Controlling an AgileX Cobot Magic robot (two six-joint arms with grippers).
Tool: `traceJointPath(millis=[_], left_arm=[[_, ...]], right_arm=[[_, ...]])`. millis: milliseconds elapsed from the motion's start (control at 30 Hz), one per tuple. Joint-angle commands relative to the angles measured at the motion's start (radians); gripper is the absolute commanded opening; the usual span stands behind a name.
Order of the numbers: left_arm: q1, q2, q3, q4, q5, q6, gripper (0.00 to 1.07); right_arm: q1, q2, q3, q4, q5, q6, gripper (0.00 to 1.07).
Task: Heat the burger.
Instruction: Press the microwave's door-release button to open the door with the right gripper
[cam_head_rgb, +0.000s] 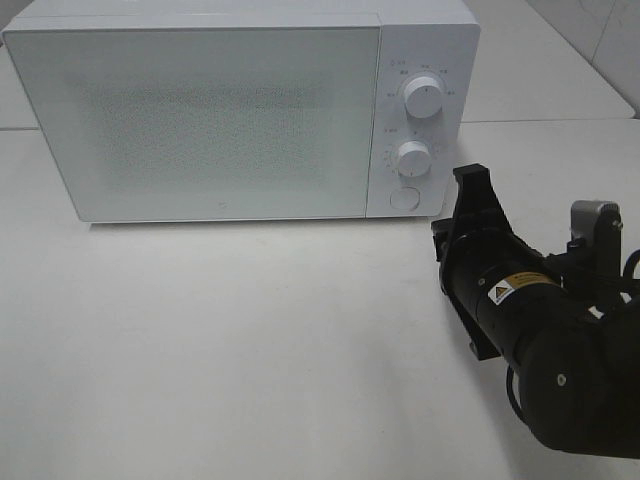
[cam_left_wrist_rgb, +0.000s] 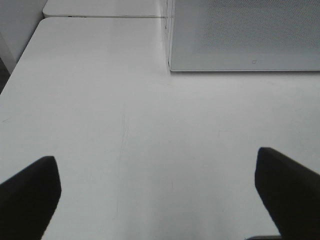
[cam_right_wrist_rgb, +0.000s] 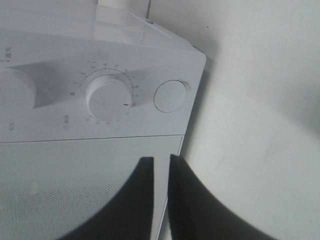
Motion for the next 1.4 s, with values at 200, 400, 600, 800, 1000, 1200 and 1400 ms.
traceJointPath(millis=[200, 400, 600, 800, 1000, 1200, 1400], left_arm=[[0.003, -0.006, 0.003, 0.0, -0.014, -0.001, 0.98], [0.003, -0.006, 0.003, 0.0, -0.014, -0.001, 0.98], [0.003, -0.006, 0.003, 0.0, -0.014, -0.001, 0.98], [0.003, -0.006, 0.003, 0.0, -0.014, -0.001, 0.98], [0.003, -0.006, 0.003, 0.0, -0.014, -0.001, 0.98], [0.003, -0.006, 0.003, 0.0, -0.014, -0.001, 0.98], [0.003, -0.006, 0.003, 0.0, -0.014, -0.001, 0.98]], right_arm=[[0.001, 0.001, -0.005, 0.007, 0.028, 0.079, 0.0], [-0.038, 0.024, -0.071, 0.019, 0.096, 0.029, 0.0], [-0.076, 0.092, -0.142, -0.029, 0.106, 0.038, 0.0], [-0.125, 0.148, -0.217, -0.076, 0.155, 0.039, 0.0], [-0.17, 0.201, -0.287, -0.104, 0.196, 0.039, 0.0], [-0.196, 0.234, -0.325, -0.11, 0.201, 0.038, 0.0], [-0.214, 0.264, -0.361, -0.103, 0.198, 0.041, 0.0]])
